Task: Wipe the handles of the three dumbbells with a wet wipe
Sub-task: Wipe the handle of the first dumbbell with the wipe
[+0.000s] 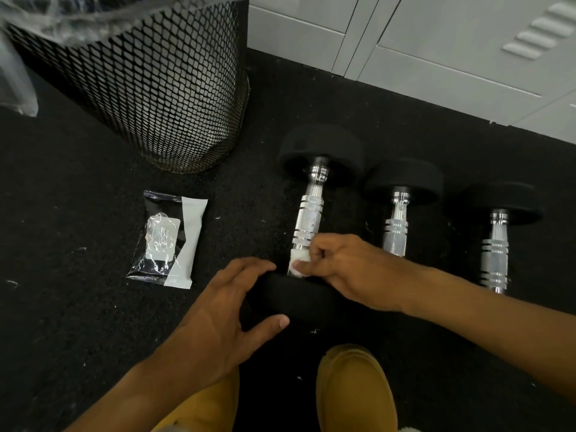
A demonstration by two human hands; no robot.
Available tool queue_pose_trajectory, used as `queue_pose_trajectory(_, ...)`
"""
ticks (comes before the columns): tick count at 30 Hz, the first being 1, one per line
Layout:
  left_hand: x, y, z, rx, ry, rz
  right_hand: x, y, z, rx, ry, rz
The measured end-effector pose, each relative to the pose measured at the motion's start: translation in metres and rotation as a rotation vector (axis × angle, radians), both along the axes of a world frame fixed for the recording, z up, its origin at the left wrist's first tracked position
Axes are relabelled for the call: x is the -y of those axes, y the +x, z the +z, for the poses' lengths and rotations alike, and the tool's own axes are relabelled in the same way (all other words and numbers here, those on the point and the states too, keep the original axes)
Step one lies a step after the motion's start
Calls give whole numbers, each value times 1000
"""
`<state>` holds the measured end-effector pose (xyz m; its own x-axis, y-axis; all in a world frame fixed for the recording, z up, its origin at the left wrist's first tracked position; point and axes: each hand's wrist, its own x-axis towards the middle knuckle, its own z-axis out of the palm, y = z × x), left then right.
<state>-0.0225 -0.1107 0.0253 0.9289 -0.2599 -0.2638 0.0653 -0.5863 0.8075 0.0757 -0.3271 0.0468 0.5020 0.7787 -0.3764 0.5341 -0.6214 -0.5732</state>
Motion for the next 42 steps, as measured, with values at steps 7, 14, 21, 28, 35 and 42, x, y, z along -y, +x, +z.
queue_pose_trajectory(7, -2, -2, 1, -22, -7, 14, -7, 28, -14, 479, -52, -201)
queue_pose_trajectory(14, -5, 0, 1, -47, -16, 8, -22, 41, -22, 406, -111, -294)
queue_pose_trajectory(21, -2, 0, 1, -28, -13, -1, -15, 8, 2, 41, -21, 185)
queue_pose_trajectory(28, 4, -3, -1, -4, 6, 11, -15, 12, 6, 341, -149, 40)
queue_pose_trajectory(35, 6, -3, 2, 4, 18, 7, -32, 57, -2, 484, -331, -119)
queue_pose_trajectory(42, 5, -1, 2, 6, 21, -1, -26, 21, 1, 183, -109, 225)
